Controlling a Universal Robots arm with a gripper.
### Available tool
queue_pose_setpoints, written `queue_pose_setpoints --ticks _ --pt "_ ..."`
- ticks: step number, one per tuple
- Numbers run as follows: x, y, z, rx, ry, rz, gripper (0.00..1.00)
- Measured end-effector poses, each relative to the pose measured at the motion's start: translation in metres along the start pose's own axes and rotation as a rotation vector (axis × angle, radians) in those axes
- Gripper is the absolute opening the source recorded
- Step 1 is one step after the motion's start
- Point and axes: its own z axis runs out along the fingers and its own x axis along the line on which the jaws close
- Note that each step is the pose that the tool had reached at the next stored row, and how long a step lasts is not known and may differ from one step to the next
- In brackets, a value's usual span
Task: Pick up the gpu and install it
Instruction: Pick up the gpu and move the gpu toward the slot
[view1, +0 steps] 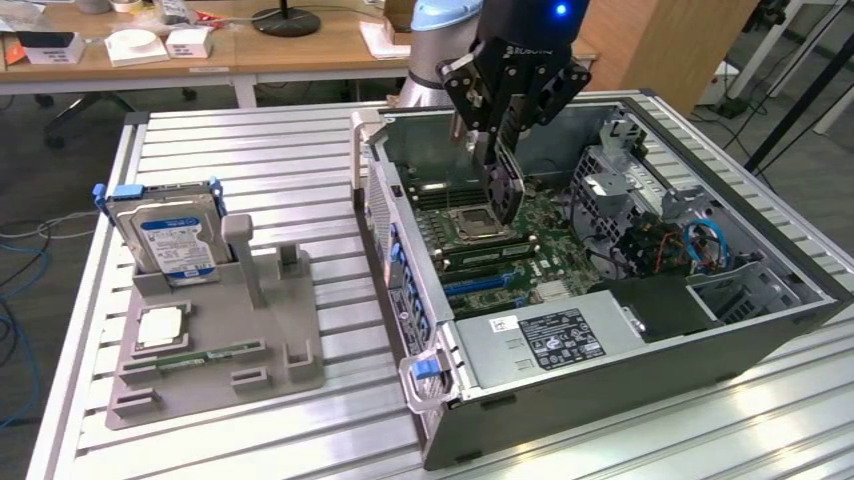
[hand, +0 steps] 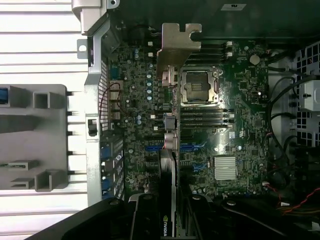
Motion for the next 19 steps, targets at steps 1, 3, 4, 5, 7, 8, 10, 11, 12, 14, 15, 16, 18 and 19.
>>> queue_pose_setpoints --ticks 1,3,4,5,7,8,10,11,12,14,15,16,18,19 --pt "-0.001 0.0 0.0 0.0 0.0 0.0 0.26" --pt "-0.002 0.0001 0.0001 0.0 0.0 0.0 0.26" --pt "-0.003 0.0002 0.0001 0.0 0.0 0.0 0.26" --pt "-0.004 0.0002 0.0001 -0.0001 0.0 0.0 0.26" --pt "-0.006 0.0002 0.0002 0.0 0.0 0.0 0.26" --pt "-0.006 0.0003 0.0002 0.0001 0.0 0.0 0.26" --pt "-0.008 0.0004 0.0003 -0.0001 0.0 0.0 0.26" --pt "-0.009 0.0004 0.0002 0.0 0.0 0.0 0.26" --pt "-0.01 0.0005 0.0003 0.0 0.0 0.0 0.26" --pt "-0.012 0.0006 0.0003 0.0 0.0 0.0 0.26" --pt "-0.013 0.0006 0.0003 0.0 0.0001 0.0 0.26" --pt "-0.013 0.0005 0.0004 0.0 0.0 0.0 0.26" --pt "-0.014 0.0006 0.0004 0.0 0.0001 0.0 0.26" --pt "-0.014 0.0007 0.0004 0.0 0.0 0.0 0.26"
